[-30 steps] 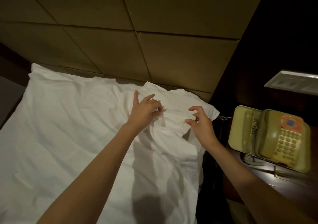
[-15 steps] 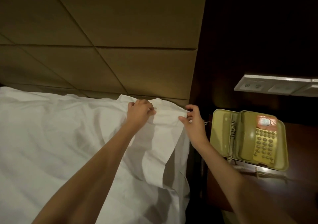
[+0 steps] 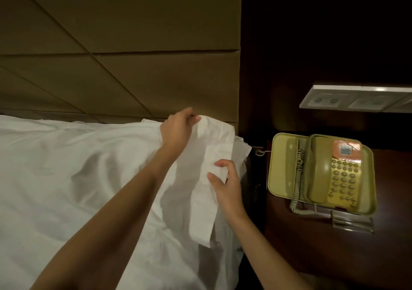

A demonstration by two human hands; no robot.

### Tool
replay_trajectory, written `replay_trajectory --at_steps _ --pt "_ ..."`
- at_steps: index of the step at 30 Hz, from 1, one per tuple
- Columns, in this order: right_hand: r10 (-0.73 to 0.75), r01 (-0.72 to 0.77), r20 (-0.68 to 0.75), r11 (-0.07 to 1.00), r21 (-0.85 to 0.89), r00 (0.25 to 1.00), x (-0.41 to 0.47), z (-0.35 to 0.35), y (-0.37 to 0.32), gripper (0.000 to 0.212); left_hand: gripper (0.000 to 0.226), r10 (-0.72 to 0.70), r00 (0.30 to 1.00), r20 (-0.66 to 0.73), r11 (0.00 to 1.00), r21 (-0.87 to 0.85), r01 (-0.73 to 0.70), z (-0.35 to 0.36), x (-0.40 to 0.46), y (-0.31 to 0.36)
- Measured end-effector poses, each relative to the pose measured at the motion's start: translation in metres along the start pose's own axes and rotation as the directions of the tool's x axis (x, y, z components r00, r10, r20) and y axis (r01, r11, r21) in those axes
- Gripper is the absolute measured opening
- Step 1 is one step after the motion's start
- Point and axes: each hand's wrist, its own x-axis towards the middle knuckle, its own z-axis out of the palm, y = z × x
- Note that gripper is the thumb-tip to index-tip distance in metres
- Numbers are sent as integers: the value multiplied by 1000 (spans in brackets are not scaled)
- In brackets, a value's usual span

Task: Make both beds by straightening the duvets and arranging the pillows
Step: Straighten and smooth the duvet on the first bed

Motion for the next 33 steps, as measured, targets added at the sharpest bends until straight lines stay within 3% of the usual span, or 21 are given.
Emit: replay_trajectory --at_steps 13,18,23,26,30,33 --pt "-34 25 -93 995 -99 995 42 -70 -4 41 17 21 999 -42 988 -155 -28 32 1 46" --pt "-52 40 -120 994 -106 991 51 -110 -19 37 18 97 995 -13 977 -188 -98 47 -1 80" --pt "-58 36 -162 990 -133 985 70 -149 -29 37 18 189 979 -81 950 -236 -203 61 1 113" --pt "-46 25 -142 989 -147 989 80 -150 -16 36 18 219 974 -62 959 -170 -226 73 2 100" --pt "-22 1 -116 984 -176 993 102 -129 15 35 20 374 927 -19 922 112 -370 80 5 54" --pt "25 -42 -102 986 -162 995 122 -115 43 35 27 390 918 77 878 270 -396 77 12 20"
